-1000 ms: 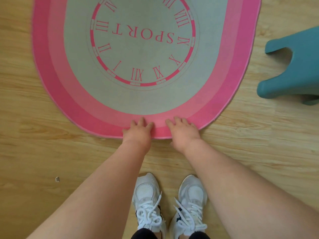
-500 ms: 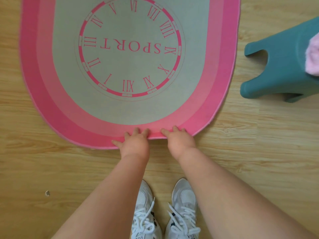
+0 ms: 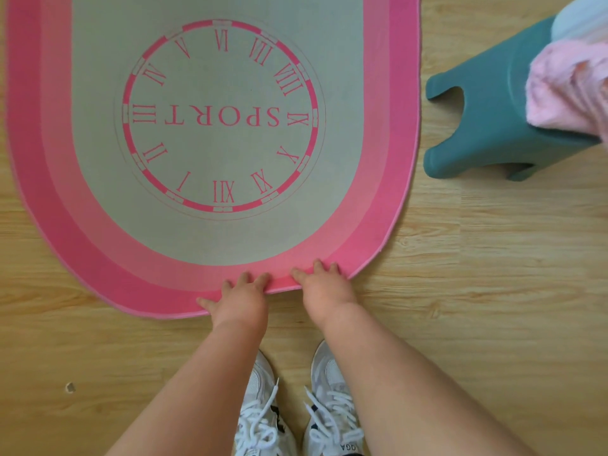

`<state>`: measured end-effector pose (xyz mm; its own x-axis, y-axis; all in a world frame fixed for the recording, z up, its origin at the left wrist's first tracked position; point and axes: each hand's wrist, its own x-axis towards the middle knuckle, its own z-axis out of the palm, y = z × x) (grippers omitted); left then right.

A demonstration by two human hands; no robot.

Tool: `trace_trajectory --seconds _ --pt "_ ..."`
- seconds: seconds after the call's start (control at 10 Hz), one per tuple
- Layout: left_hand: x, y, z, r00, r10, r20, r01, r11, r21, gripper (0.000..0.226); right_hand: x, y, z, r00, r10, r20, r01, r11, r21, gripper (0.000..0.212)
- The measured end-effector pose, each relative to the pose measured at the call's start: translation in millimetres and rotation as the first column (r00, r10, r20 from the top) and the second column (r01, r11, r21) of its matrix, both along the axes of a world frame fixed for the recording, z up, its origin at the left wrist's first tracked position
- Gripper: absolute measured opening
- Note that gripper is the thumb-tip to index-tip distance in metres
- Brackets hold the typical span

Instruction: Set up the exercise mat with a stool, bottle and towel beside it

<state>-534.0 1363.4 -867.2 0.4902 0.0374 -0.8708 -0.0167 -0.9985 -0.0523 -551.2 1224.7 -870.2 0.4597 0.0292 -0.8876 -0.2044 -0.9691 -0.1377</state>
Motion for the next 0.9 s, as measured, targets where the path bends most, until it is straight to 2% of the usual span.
trace_trajectory --seconds 0.4,0.6,0.7,0.9 --pt "-2 2 -6 0.988 -0.044 -0.148 0.048 0.999 0.021 0.097 2 1 3 0.989 0.002 -0.146 0.001 1.000 0.019 0.069" --pt "-6 4 5 0.944 -0.226 -0.241 0.215 0.974 -0.069 0.064 -8 11 22 0.967 -0.029 -0.252 0.042 0.998 0.046 0.074" --pt "-1 4 33 0.918 -0.261 -0.299 0.247 0.965 -0.087 0.065 -16 14 50 0.974 -0.024 -0.226 0.036 0.998 0.051 0.067" --pt "18 3 95 0.937 -0.269 -0.225 0.260 0.963 -0.069 0.063 -14 7 115 0.984 -0.060 -0.169 0.062 0.998 0.007 0.069"
